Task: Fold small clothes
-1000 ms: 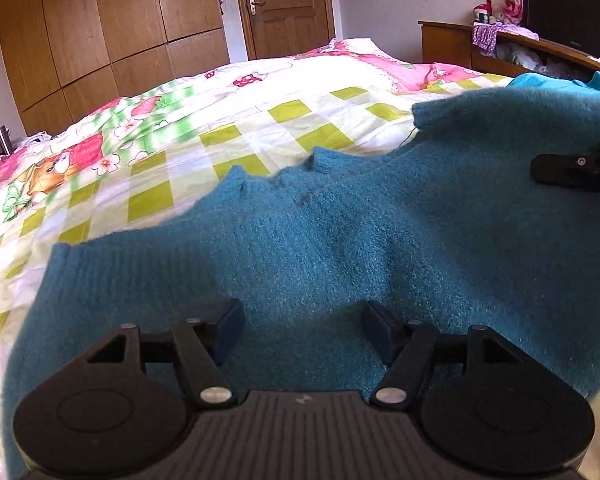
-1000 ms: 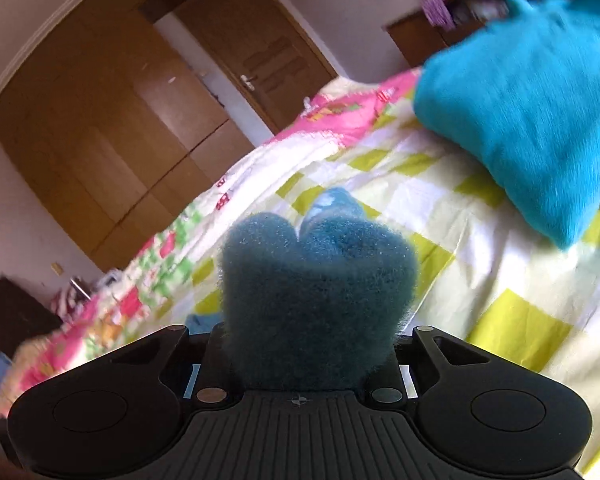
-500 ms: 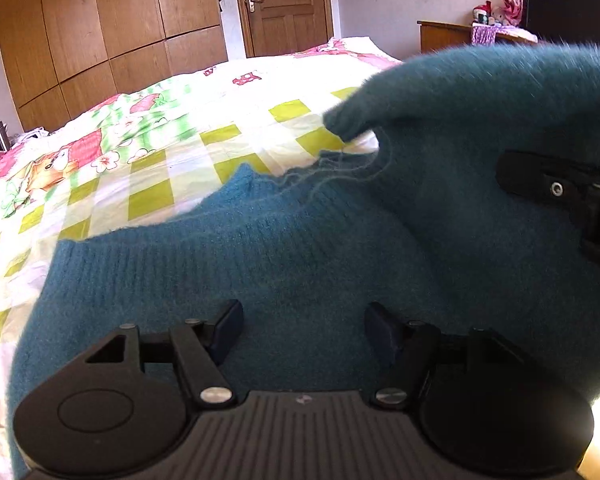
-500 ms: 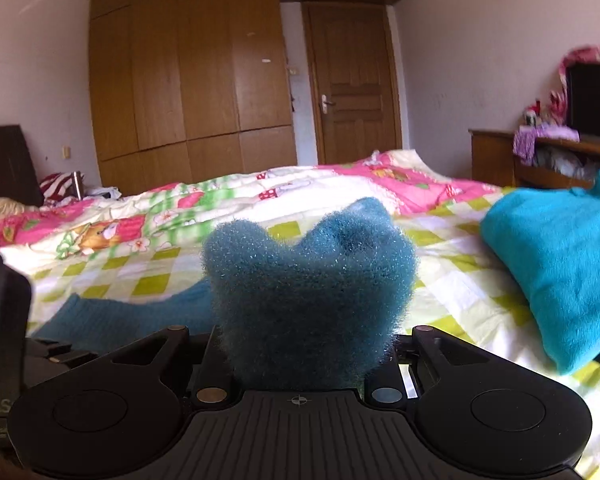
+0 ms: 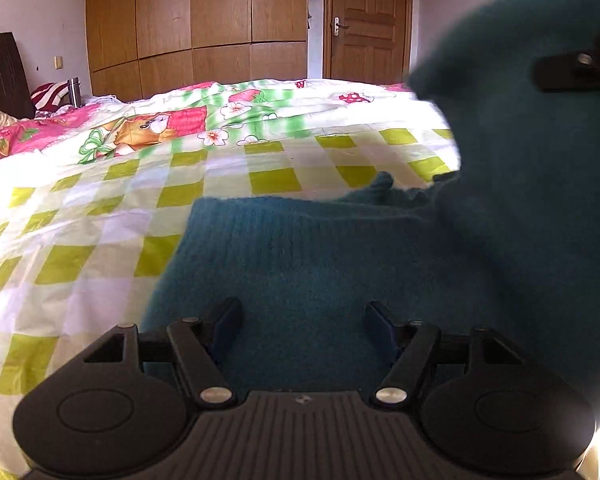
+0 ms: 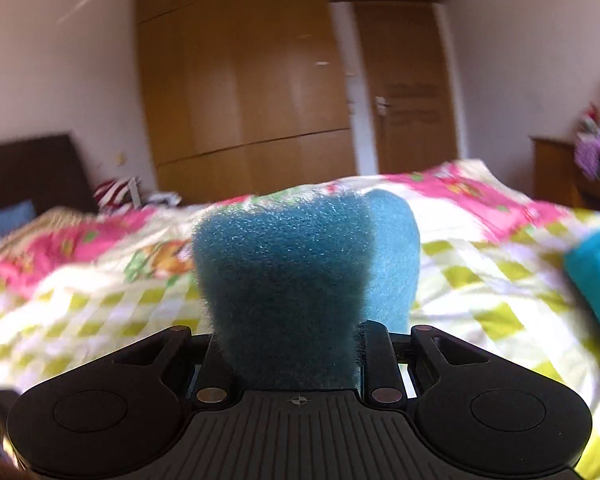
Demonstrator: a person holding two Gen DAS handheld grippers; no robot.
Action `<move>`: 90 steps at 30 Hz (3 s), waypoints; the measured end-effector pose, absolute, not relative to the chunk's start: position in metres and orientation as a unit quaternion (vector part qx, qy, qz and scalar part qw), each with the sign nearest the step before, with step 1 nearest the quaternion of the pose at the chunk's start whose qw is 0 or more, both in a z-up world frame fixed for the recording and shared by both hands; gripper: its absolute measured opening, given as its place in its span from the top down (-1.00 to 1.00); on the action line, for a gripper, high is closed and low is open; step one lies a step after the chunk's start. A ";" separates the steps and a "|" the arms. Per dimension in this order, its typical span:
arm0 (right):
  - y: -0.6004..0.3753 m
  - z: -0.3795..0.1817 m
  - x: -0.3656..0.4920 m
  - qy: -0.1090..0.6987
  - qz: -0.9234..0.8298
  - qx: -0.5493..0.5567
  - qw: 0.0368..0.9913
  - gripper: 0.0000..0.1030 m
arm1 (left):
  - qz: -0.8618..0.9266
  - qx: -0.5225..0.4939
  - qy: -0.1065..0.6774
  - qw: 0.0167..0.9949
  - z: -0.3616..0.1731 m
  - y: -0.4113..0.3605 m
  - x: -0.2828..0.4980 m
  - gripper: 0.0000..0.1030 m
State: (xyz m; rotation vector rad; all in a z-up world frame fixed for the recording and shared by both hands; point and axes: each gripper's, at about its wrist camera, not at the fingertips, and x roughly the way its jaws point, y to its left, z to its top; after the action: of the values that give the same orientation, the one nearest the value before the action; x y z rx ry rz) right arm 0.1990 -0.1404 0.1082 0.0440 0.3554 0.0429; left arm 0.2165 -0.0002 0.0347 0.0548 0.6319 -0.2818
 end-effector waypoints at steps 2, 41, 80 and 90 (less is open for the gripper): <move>-0.102 0.087 0.197 0.196 0.069 -0.082 0.975 0.57 | -0.148 0.025 0.303 0.941 0.037 0.011 0.207 -0.56; -0.019 0.071 0.172 0.287 0.190 -0.117 0.932 -0.31 | -0.164 -0.088 0.337 0.923 0.030 0.121 0.158 -0.69; -0.015 0.102 0.268 0.351 0.153 -0.050 0.923 0.62 | -0.122 -0.194 0.301 0.926 0.065 0.120 0.110 -0.01; 0.002 0.046 0.284 0.390 0.199 0.005 0.899 0.47 | -0.084 -0.192 0.366 0.907 0.029 0.124 0.117 -0.07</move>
State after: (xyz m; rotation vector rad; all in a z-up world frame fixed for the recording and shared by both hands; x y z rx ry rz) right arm 0.2844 0.0015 0.0464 0.0106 0.8071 0.4114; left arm 0.1166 0.1240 0.0289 -0.3970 0.7551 -0.1735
